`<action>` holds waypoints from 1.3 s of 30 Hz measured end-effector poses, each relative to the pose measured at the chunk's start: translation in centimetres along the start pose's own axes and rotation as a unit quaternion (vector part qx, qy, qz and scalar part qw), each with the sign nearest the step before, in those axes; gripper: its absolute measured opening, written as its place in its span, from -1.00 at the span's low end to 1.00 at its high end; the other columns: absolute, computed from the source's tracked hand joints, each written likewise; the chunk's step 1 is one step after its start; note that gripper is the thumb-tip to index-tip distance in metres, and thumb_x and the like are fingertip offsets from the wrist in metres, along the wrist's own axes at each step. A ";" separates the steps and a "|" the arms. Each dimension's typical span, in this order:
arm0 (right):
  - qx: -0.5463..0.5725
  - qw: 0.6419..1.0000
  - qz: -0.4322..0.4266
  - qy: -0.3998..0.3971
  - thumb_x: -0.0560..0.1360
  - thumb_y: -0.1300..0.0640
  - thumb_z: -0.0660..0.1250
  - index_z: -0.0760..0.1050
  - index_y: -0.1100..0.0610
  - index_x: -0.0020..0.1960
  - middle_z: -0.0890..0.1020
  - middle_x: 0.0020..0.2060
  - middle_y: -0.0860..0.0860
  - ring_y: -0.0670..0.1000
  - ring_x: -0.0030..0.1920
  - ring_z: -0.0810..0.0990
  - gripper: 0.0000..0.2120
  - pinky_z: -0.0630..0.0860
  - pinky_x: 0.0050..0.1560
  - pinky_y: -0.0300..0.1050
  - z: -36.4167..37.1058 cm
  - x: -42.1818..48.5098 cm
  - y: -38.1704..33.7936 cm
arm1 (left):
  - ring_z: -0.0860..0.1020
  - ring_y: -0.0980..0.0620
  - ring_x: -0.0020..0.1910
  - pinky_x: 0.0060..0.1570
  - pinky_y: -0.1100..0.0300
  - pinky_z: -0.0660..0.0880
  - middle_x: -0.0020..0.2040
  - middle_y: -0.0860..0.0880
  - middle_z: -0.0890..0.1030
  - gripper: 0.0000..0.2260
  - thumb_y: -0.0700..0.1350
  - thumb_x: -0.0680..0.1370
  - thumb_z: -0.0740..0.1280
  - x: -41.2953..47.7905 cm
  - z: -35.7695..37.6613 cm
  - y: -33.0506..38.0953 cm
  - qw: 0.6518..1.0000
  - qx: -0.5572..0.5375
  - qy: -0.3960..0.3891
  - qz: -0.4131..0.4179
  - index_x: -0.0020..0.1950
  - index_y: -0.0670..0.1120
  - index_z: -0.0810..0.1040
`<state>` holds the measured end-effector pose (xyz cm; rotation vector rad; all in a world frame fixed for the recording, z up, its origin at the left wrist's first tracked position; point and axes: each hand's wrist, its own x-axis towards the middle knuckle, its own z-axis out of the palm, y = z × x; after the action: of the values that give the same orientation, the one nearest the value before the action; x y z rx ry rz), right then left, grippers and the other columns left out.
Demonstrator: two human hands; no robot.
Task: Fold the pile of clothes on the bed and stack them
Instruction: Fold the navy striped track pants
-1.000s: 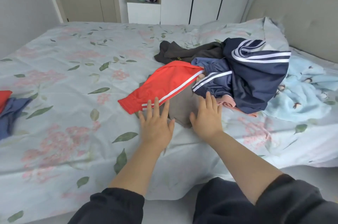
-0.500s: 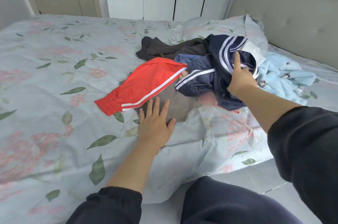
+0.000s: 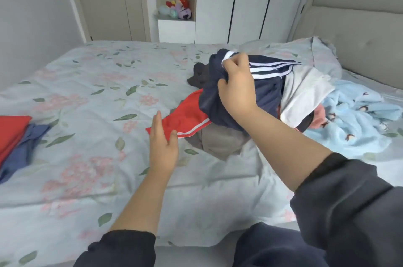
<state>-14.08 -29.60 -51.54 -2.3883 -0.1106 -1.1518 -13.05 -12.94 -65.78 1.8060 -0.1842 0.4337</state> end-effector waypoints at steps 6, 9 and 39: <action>0.249 0.965 -0.061 -0.060 0.34 0.42 0.25 0.49 0.20 0.08 0.37 -0.06 -0.05 -0.21 -0.15 0.42 -0.66 0.40 -0.11 -0.37 4.8 -0.9 -12.1 | 0.29 0.10 0.42 0.39 0.13 0.19 0.48 0.02 0.28 -0.60 0.01 0.68 0.00 1.5 -9.6 0.8 0.936 -0.242 0.200 -0.159 0.54 0.10 0.12; 0.304 0.943 0.035 -0.133 0.44 0.25 0.38 0.23 0.06 0.44 0.36 0.16 -0.04 -0.23 -0.02 0.46 -0.37 0.36 -0.02 -0.46 7.5 -2.5 -13.2 | 0.41 0.01 0.35 0.42 0.05 0.24 0.41 -0.02 0.39 -0.56 0.13 0.65 0.03 2.2 -13.9 -0.5 0.862 -0.386 0.240 -0.226 0.48 -0.01 0.26; 0.115 0.917 0.131 -0.359 0.34 0.42 0.29 0.58 0.25 -0.12 0.63 -0.23 0.13 0.05 -0.22 0.54 -0.82 0.35 -0.31 -0.25 4.7 -10.8 1.7 | -0.13 0.08 0.54 0.49 -0.13 -0.13 0.58 0.10 -0.04 -0.40 0.16 0.60 0.11 -2.4 -9.1 -3.7 0.894 0.401 -0.173 0.099 0.57 0.06 -0.06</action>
<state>-17.14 -27.49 -62.83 -2.3928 -0.1490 -0.0926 -15.76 -3.49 -67.95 2.6960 -0.4956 0.3467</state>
